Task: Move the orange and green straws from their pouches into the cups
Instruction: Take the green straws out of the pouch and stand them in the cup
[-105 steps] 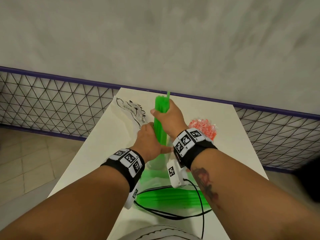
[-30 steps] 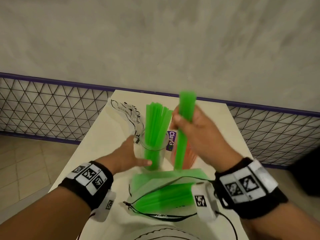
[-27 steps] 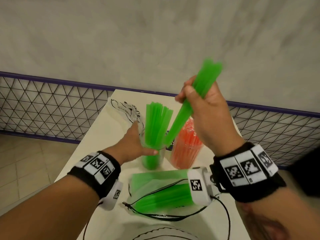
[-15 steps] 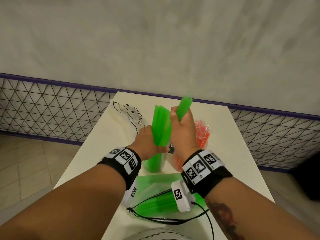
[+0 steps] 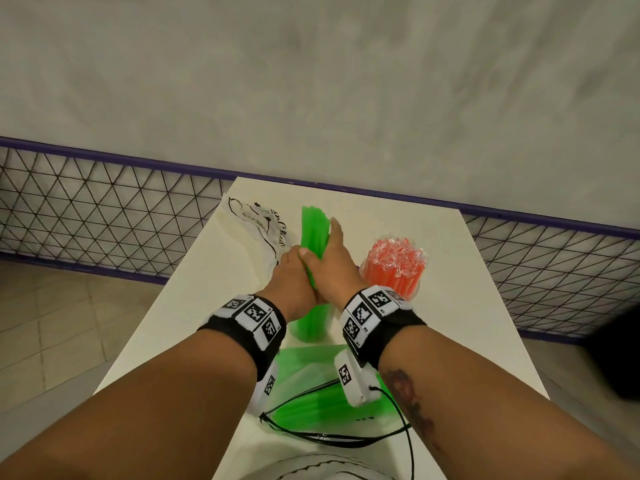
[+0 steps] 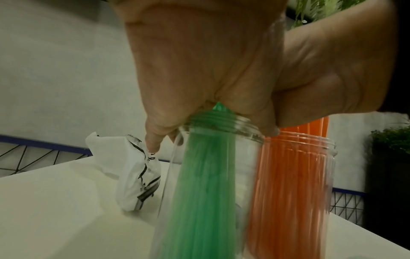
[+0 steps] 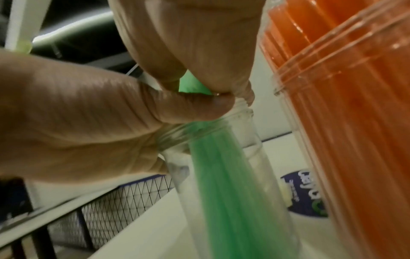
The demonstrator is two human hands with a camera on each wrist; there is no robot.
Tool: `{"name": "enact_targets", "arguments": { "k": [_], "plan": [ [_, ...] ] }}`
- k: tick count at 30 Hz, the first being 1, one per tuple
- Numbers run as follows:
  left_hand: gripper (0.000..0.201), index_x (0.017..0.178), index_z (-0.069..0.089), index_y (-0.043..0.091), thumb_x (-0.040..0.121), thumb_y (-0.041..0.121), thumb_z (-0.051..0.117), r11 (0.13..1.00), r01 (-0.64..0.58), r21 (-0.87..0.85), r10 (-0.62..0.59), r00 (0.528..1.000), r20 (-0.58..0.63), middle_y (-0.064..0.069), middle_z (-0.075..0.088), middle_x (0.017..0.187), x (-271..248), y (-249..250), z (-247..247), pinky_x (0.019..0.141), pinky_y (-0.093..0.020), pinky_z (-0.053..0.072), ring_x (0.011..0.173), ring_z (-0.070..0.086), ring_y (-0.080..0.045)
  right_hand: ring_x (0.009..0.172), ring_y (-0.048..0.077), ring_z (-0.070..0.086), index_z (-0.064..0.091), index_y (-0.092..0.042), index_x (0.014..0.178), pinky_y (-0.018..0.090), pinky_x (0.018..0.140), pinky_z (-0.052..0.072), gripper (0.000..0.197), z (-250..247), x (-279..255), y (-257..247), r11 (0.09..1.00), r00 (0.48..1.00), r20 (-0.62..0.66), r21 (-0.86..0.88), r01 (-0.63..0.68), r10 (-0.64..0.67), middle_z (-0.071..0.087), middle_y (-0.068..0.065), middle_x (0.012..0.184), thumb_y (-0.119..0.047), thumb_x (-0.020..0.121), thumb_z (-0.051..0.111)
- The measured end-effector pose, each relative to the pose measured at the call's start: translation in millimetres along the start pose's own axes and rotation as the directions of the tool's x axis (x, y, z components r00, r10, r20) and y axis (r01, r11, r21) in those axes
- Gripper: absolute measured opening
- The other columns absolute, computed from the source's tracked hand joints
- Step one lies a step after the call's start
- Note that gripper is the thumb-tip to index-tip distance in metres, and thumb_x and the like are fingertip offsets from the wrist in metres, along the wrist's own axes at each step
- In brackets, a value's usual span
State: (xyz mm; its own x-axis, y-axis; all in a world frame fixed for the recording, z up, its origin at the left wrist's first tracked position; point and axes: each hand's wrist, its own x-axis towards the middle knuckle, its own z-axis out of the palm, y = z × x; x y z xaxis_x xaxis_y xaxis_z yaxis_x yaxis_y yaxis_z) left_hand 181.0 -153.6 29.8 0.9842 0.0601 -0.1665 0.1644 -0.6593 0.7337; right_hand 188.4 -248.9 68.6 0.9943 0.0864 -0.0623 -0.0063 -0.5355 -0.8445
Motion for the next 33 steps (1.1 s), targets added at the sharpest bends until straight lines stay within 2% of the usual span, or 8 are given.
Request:
{"name": "enact_targets", "arguments": {
  "k": [5, 13, 16, 18, 21, 25, 29, 33],
  "plan": [
    [0.130, 0.144, 0.023, 0.028, 0.033, 0.058, 0.083, 0.995, -0.002, -0.096, 0.002, 1.000, -0.001, -0.004, 0.042, 0.135, 7.6, -9.8, 4.2, 0.100, -0.048, 0.050, 0.123, 0.050, -0.026, 0.108, 0.031, 0.062, 0.038, -0.023, 0.135, 0.044, 0.095, 0.048, 0.042, -3.5, 8.3, 10.2, 0.998, 0.997, -0.082, -0.054, 0.009, -0.013, 0.065, 0.004, 0.118, -0.027, 0.097, 0.052],
    [0.152, 0.150, -0.031, 0.023, 0.062, 0.029, 0.092, 0.998, 0.000, -0.064, 0.001, 1.000, 0.027, -0.010, 0.006, 0.164, -3.0, 1.5, -3.8, 0.118, -0.047, 0.031, 0.150, 0.020, -0.029, 0.147, 0.021, 0.022, -0.015, -0.021, 0.153, 0.028, 0.114, 0.021, 0.106, -14.2, -18.9, 3.9, 0.997, 0.986, -0.152, -0.060, 0.054, -0.062, 0.010, 0.003, 0.164, -0.027, 0.089, 0.069],
    [0.147, 0.149, -0.032, 0.018, 0.068, 0.029, 0.090, 0.998, 0.021, -0.056, -0.021, 1.000, 0.010, -0.010, -0.007, 0.164, -10.4, -1.3, -7.5, 0.122, -0.042, 0.021, 0.152, 0.010, -0.028, 0.146, 0.015, 0.018, 0.000, -0.020, 0.155, 0.024, 0.116, 0.017, 0.095, -21.5, -51.2, 2.4, 0.963, 0.933, -0.239, -0.081, 0.256, -0.268, 0.016, 0.003, 0.161, -0.020, 0.088, 0.068],
    [0.146, 0.150, -0.030, 0.016, 0.068, 0.037, 0.089, 0.994, 0.070, -0.082, -0.071, 0.997, -0.013, -0.008, -0.012, 0.164, -19.3, -8.3, -14.3, 0.122, -0.038, 0.017, 0.152, 0.006, -0.025, 0.133, 0.014, 0.039, 0.031, -0.014, 0.146, 0.031, 0.113, 0.033, 0.069, -27.9, -72.5, 8.0, 0.893, 0.861, -0.239, -0.152, 0.424, -0.449, 0.041, 0.004, 0.144, -0.018, 0.088, 0.067],
    [0.144, 0.154, -0.022, 0.013, 0.067, 0.052, 0.085, 0.974, 0.207, -0.096, -0.206, 0.978, 0.012, -0.011, -0.009, 0.165, -37.1, -28.7, -26.2, 0.121, -0.039, 0.018, 0.152, 0.006, -0.025, 0.090, 0.008, 0.057, 0.064, -0.017, 0.107, 0.035, 0.081, 0.053, 0.017, -34.2, -96.6, 31.3, 0.794, 0.820, 0.109, -0.207, 0.571, -0.561, 0.062, -0.003, 0.101, -0.021, 0.091, 0.059],
    [0.131, 0.158, -0.003, 0.013, 0.068, 0.054, 0.083, 0.958, 0.278, -0.066, -0.264, 0.950, 0.165, -0.010, 0.003, 0.165, -63.2, -57.3, -26.6, 0.119, -0.042, 0.025, 0.151, 0.013, -0.026, 0.084, 0.021, 0.062, 0.070, -0.014, 0.097, 0.039, 0.075, 0.050, 0.020, -25.9, -115.5, 75.1, 0.674, 0.724, 0.602, -0.383, 0.632, -0.337, 0.068, 0.002, 0.094, -0.024, 0.095, 0.053],
    [0.111, 0.154, 0.022, 0.016, 0.069, 0.046, 0.087, 0.976, 0.199, 0.082, -0.216, 0.905, 0.367, -0.006, 0.017, 0.158, -83.9, -69.6, -6.9, 0.114, -0.033, 0.035, 0.141, 0.032, -0.024, 0.081, 0.031, 0.062, 0.067, -0.010, 0.096, 0.043, 0.067, 0.053, 0.016, -7.2, -122.5, 113.6, 0.484, 0.661, 0.702, -0.496, 0.721, -0.265, 0.064, 0.009, 0.093, -0.007, 0.090, 0.053],
    [0.102, 0.150, 0.026, 0.019, 0.071, 0.039, 0.086, 0.940, -0.015, 0.340, -0.164, 0.856, 0.490, -0.001, 0.027, 0.147, -93.4, -69.2, 12.6, 0.107, -0.031, 0.041, 0.129, 0.041, -0.020, 0.104, 0.030, 0.059, 0.061, -0.008, 0.117, 0.042, 0.087, 0.052, 0.036, 5.2, -118.2, 126.9, 0.463, 0.660, 0.649, -0.485, 0.742, -0.379, 0.061, 0.009, 0.116, -0.010, 0.083, 0.050]
  ]
}}
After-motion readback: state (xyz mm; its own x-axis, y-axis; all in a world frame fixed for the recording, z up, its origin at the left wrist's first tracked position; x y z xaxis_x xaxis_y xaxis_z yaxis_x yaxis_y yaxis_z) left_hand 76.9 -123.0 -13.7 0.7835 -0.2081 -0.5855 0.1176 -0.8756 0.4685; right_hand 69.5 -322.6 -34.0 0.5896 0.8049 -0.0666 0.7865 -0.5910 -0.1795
